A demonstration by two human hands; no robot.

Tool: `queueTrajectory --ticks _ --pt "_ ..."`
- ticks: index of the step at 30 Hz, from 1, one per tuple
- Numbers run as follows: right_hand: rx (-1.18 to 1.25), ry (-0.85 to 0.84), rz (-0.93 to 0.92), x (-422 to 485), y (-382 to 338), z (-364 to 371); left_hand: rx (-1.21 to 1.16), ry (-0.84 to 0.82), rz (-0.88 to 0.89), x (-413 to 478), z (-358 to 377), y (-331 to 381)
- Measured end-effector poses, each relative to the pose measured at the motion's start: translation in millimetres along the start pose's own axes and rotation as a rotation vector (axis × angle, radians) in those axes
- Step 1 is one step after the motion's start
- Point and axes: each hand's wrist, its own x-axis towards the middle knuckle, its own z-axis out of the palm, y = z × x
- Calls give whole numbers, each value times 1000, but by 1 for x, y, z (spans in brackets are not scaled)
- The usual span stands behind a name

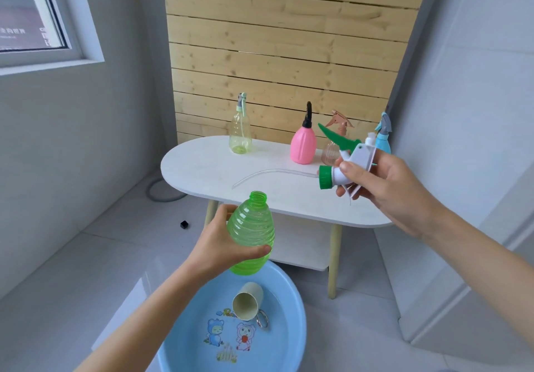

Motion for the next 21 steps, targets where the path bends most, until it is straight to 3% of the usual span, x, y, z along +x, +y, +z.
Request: queueTrajectory --ticks 5,13,21 --pt "-44 87 -7 -7 4 -6 -28 16 -17 0 -2 -2" --pt "-126 71 -30 -10 6 -9 7 32 -67 2 -2 -8" --pt "-294 -131 -25 10 -4 12 17 22 -74 4 0 -7"
